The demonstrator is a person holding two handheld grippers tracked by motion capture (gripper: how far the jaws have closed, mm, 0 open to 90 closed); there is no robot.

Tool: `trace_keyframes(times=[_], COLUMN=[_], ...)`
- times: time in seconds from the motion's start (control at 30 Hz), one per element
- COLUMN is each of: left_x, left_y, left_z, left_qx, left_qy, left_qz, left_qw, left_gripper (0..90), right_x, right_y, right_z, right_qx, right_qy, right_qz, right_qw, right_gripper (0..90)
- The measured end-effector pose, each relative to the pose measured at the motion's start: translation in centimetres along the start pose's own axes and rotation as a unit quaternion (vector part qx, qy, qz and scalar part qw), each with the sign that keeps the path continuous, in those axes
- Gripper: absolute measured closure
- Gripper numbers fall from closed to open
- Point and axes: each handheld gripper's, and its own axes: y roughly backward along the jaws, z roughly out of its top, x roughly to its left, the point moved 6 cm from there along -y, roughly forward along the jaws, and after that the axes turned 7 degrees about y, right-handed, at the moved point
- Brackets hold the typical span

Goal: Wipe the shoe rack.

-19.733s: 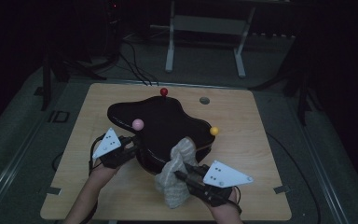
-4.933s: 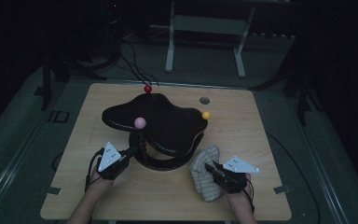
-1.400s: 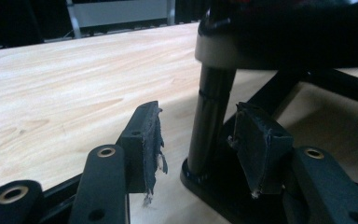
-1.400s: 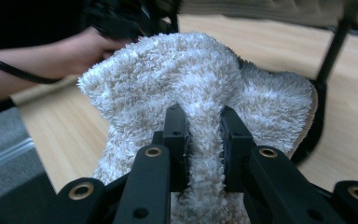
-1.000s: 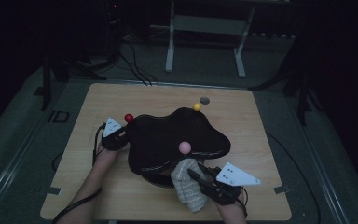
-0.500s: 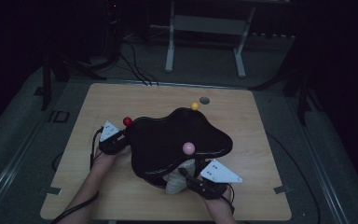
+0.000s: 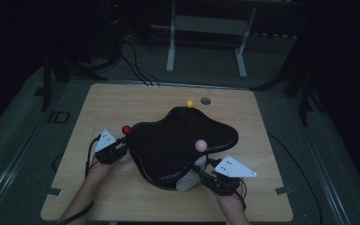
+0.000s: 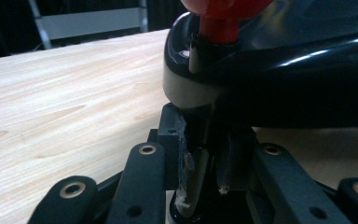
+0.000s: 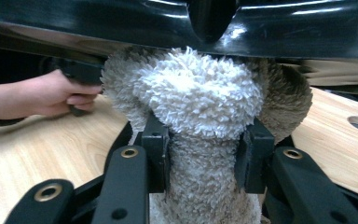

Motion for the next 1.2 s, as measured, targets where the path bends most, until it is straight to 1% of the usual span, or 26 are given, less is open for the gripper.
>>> trace_keyframes(times=[0.1, 0.23, 0.27, 0.3, 0.37, 0.43, 0.47, 0.5, 0.57, 0.63, 0.7, 0.73, 0.77, 0.8, 0.87, 0.93, 0.97, 1.0, 1.03, 1.07, 1.13, 1.17, 1.2], left_x=[-0.5, -1.1, -1.1, -1.5, -1.7, -2.0, -2.0, -2.2, -2.5, -2.8, -3.3, -3.5, -3.8, -4.0, -4.2, -4.3, -4.3, -4.3, -4.1, -4.1, -4.0, -3.9, -3.9], left_y=[0.4, 1.0, 1.0, 1.4, 1.7, 2.0, 2.0, 2.2, 2.3, 2.6, 3.0, 3.1, 3.3, 3.4, 3.4, 3.5, 3.5, 3.4, 3.5, 3.7, 4.2, 4.7, 5.2], left_z=[-0.2, -0.6, -0.6, -0.8, -1.0, -1.2, -1.2, -1.3, -1.4, -1.5, -1.7, -1.8, -1.9, -1.9, -2.1, -2.1, -2.1, -2.2, -2.3, -2.3, -2.2, -2.0, -1.8], left_qx=[0.003, 0.003, 0.003, 0.002, 0.001, 0.0, 0.0, 0.003, 0.006, 0.01, 0.016, 0.017, 0.017, 0.014, 0.008, 0.006, 0.011, 0.016, 0.025, 0.03, 0.031, 0.031, 0.025], left_qy=[-0.008, -0.017, -0.017, -0.019, -0.023, -0.024, -0.024, -0.026, -0.028, -0.031, -0.037, -0.042, -0.047, -0.048, -0.045, -0.047, -0.051, -0.056, -0.061, -0.056, -0.055, -0.053, -0.051], left_qz=[-0.01, -0.03, -0.03, -0.04, -0.053, -0.064, -0.064, -0.072, -0.076, -0.087, -0.105, -0.108, -0.109, -0.107, -0.099, -0.091, -0.086, -0.073, -0.056, -0.059, -0.057, -0.06, -0.065], left_qw=[0.9999, 0.9994, 0.9994, 0.999, 0.9983, 0.9976, 0.9976, 0.997, 0.9967, 0.9957, 0.9937, 0.9932, 0.9928, 0.993, 0.9941, 0.9947, 0.995, 0.9956, 0.9962, 0.9962, 0.9964, 0.9963, 0.9963], left_gripper=[73.5, 73.5, 73.5, 73.5, 73.5, 73.6, 73.6, 73.6, 73.6, 73.6, 73.6, 73.6, 73.6, 73.5, 73.4, 72.6, 70.1, 66.2, 63.9, 60.1, 59.5, 59.5, 59.5], right_x=[-0.7, -1.7, -1.7, -1.9, -2.4, -2.8, -2.8, -3.0, -3.3, -3.6, -4.0, -4.2, -4.5, -4.7, -4.9, -4.9, -4.9, -4.9, -4.9, -4.9, -4.9, -4.9, -4.9], right_y=[0.2, 0.5, 0.5, 0.6, 0.8, 0.9, 0.9, 1.0, 1.1, 1.2, 1.4, 1.4, 1.5, 1.5, 1.5, 1.4, 1.4, 1.5, 1.4, 1.5, 1.5, 1.5, 1.5], right_z=[-0.1, -0.3, -0.3, -0.4, -0.5, -0.6, -0.6, -0.6, -0.7, -0.7, -0.8, -0.8, -0.9, -0.9, -0.9, -0.9, -0.9, -0.9, -0.9, -0.9, -0.9, -0.9, -0.9], right_qx=[0.004, 0.007, 0.007, 0.006, 0.006, 0.006, 0.006, 0.007, 0.008, 0.009, 0.011, 0.012, 0.012, 0.012, 0.014, 0.015, 0.014, 0.014, 0.014, 0.014, 0.014, 0.014, 0.014], right_qy=[0.0, 0.0, 0.0, -0.001, 0.008, 0.007, 0.007, 0.009, 0.013, 0.014, 0.012, 0.009, 0.008, 0.004, 0.003, 0.005, 0.005, 0.005, 0.005, 0.005, 0.008, 0.007, 0.007], right_qz=[-0.006, -0.015, -0.015, -0.017, -0.015, -0.007, -0.007, -0.005, -0.008, -0.01, -0.014, -0.016, -0.015, -0.017, -0.016, -0.017, -0.016, -0.016, -0.016, -0.016, -0.017, -0.016, -0.016], right_qw=[1.0, 0.9999, 0.9999, 0.9998, 0.9998, 0.9999, 0.9999, 0.9999, 0.9998, 0.9998, 0.9998, 0.9998, 0.9998, 0.9998, 0.9998, 0.9997, 0.9998, 0.9998, 0.9998, 0.9998, 0.9997, 0.9997, 0.9998], right_gripper=[62.3, 62.3, 62.3, 62.3, 62.3, 62.3, 62.3, 62.3, 62.3, 62.3, 62.3, 62.3, 62.3, 62.3, 62.3, 62.4, 62.4, 62.4, 62.4, 62.5, 62.5, 62.5, 62.5])
